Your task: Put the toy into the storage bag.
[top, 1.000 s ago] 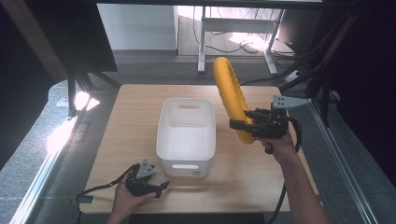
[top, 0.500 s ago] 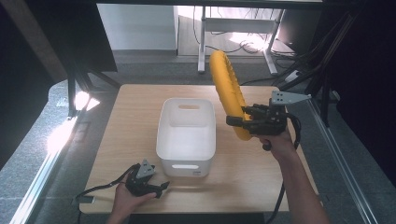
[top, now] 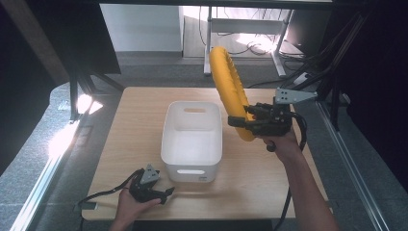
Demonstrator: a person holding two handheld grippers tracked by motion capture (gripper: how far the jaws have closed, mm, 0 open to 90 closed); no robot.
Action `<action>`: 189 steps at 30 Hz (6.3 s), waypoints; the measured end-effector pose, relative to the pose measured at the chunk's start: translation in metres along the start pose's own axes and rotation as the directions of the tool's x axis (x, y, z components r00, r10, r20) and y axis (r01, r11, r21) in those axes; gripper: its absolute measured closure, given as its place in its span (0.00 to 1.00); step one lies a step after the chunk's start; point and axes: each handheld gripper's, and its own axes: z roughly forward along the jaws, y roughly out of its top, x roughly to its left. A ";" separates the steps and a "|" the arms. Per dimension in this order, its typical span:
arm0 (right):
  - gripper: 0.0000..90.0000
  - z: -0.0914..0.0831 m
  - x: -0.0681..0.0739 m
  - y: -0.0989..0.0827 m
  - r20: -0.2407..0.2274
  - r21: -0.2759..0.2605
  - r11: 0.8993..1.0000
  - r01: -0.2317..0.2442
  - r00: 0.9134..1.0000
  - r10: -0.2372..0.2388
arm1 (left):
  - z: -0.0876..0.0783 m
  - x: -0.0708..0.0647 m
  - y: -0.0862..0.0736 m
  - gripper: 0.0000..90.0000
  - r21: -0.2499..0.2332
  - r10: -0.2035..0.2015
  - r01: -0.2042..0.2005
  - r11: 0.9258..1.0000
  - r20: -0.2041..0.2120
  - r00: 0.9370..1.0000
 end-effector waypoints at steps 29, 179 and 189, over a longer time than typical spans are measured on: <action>0.56 0.035 0.011 0.018 -0.086 -0.010 1.000 0.028 0.996 -0.029 | 0.001 0.000 0.000 0.17 0.004 0.002 -0.002 1.000 0.002 1.000; 0.37 -0.020 -0.016 -0.149 0.262 0.145 0.988 -0.056 0.965 0.016 | 0.000 -0.003 -0.003 0.17 0.027 0.014 -0.014 1.000 0.002 1.000; 0.37 -0.053 -0.028 -0.197 0.379 0.234 0.963 -0.133 0.925 0.036 | 0.000 -0.003 -0.003 0.17 0.024 0.017 -0.017 1.000 -0.002 1.000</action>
